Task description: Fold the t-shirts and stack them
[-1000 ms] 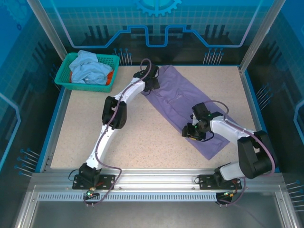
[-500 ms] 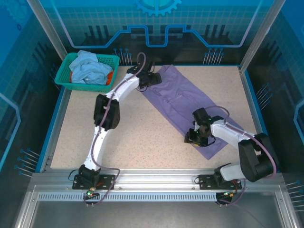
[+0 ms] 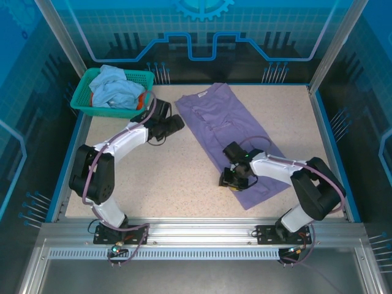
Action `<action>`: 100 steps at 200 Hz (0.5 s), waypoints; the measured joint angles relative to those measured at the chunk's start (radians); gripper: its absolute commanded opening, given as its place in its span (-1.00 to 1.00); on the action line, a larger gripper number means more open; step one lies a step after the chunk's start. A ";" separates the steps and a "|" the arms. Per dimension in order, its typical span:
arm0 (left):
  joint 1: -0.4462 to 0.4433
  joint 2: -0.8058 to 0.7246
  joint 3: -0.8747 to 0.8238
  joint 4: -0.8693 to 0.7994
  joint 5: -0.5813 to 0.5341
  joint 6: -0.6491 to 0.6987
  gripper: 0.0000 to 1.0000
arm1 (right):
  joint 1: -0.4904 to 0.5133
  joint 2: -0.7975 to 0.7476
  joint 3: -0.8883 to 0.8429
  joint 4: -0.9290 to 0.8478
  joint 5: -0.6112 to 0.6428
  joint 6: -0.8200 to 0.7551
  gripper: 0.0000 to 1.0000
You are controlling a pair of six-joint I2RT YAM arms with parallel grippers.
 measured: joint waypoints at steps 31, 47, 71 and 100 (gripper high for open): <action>0.037 0.000 -0.038 0.002 -0.004 -0.008 0.59 | 0.175 0.096 0.103 0.065 0.016 0.169 -0.10; 0.045 0.000 -0.038 0.014 -0.003 -0.008 0.60 | 0.254 0.172 0.195 0.077 0.023 0.236 -0.09; 0.058 0.000 -0.038 0.026 0.007 -0.008 0.60 | 0.326 0.288 0.347 0.081 0.030 0.294 -0.08; 0.101 0.013 -0.035 0.036 0.036 -0.007 0.59 | 0.342 0.389 0.517 0.053 0.031 0.300 0.01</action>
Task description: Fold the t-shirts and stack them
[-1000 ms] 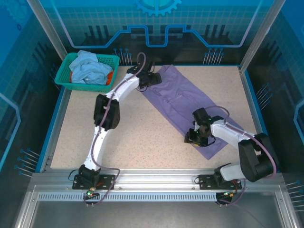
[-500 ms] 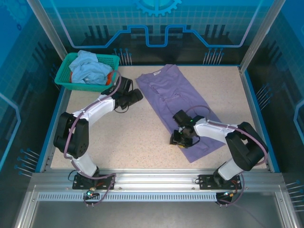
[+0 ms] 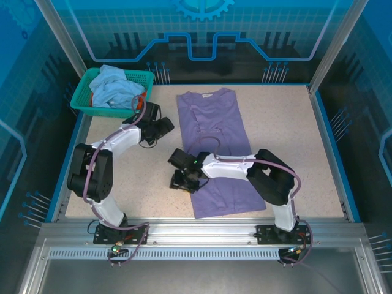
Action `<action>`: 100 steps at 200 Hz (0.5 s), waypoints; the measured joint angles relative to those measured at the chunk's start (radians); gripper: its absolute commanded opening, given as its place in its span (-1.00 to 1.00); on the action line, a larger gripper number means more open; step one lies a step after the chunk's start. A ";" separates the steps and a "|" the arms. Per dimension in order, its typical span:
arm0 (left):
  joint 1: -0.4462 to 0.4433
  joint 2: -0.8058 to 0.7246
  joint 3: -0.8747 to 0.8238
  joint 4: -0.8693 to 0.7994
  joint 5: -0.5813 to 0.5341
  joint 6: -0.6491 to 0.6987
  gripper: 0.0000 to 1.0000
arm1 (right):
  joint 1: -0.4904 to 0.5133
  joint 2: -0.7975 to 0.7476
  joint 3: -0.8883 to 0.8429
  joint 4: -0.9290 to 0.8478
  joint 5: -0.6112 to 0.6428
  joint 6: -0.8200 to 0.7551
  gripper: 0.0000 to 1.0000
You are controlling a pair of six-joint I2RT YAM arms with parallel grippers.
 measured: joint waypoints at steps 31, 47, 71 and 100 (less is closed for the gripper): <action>0.029 0.049 0.045 -0.002 0.047 0.008 0.46 | 0.002 -0.030 0.051 -0.013 0.011 -0.051 0.06; 0.027 0.093 0.104 -0.002 0.082 0.015 0.32 | -0.003 -0.094 0.051 -0.038 0.034 -0.092 0.05; 0.011 0.160 0.201 -0.003 0.112 0.035 0.00 | -0.079 -0.219 0.051 -0.072 0.050 -0.166 -0.10; -0.032 0.264 0.356 -0.037 0.119 0.056 -0.12 | -0.335 -0.251 0.092 -0.099 0.080 -0.274 -0.28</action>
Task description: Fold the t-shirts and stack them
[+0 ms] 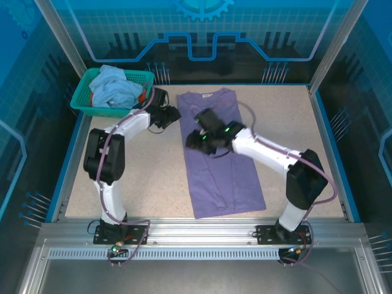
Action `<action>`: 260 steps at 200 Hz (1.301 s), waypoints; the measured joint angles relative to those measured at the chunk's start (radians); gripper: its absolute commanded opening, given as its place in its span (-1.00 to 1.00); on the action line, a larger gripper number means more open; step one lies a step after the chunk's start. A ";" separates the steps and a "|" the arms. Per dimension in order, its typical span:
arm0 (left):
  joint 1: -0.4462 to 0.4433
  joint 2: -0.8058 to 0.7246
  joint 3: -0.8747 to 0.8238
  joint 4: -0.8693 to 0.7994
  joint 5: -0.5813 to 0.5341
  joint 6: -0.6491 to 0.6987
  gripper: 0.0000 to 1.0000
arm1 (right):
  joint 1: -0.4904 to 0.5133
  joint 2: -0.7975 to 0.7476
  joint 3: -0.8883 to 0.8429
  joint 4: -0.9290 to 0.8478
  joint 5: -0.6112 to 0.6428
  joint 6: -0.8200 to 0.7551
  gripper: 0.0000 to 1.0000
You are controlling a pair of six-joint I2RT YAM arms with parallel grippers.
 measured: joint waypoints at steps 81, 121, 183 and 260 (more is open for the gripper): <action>-0.039 0.415 0.509 -0.205 -0.001 0.053 -0.36 | -0.389 0.621 0.619 -0.100 -0.035 -0.233 -0.69; -0.046 0.533 0.676 -0.296 -0.002 0.060 -0.41 | -0.395 0.872 0.893 -0.185 -0.106 -0.235 -0.67; -0.050 0.741 1.038 -0.378 0.019 0.079 -0.36 | -0.462 0.901 0.903 -0.150 -0.222 -0.167 -0.51; -0.007 0.766 1.091 -0.349 0.045 0.056 0.23 | -0.519 0.911 0.956 -0.130 -0.344 -0.148 0.03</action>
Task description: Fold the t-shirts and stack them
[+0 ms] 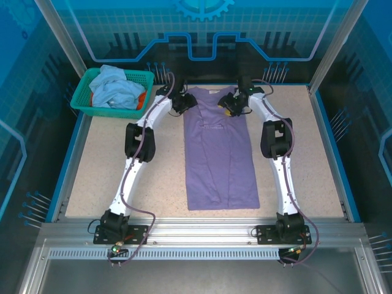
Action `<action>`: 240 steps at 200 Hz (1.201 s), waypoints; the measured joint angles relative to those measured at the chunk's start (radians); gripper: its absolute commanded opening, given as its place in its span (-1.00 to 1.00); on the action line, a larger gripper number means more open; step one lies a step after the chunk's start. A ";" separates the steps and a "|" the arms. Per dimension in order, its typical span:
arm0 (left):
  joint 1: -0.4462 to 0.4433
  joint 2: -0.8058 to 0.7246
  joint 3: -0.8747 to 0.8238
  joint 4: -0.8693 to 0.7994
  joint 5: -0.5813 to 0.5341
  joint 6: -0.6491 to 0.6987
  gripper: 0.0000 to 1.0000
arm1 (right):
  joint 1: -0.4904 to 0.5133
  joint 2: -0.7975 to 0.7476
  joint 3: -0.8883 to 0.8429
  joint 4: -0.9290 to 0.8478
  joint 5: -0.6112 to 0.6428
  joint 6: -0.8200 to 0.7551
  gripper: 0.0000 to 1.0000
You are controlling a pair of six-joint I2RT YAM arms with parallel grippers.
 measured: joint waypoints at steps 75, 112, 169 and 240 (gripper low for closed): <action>-0.051 -0.742 -0.703 0.108 0.011 0.033 0.58 | -0.018 -0.752 -0.756 0.064 0.057 -0.081 0.42; -0.221 -1.265 -1.302 0.283 0.018 -0.065 0.22 | -0.018 -1.329 -1.314 0.044 0.118 -0.084 0.35; -0.537 -1.489 -1.946 0.283 0.006 -0.213 0.05 | 0.034 -1.668 -1.844 -0.125 0.129 -0.048 0.20; -0.652 -1.579 -2.138 0.475 0.034 -0.414 0.05 | 0.046 -1.746 -1.919 -0.145 0.164 -0.013 -0.04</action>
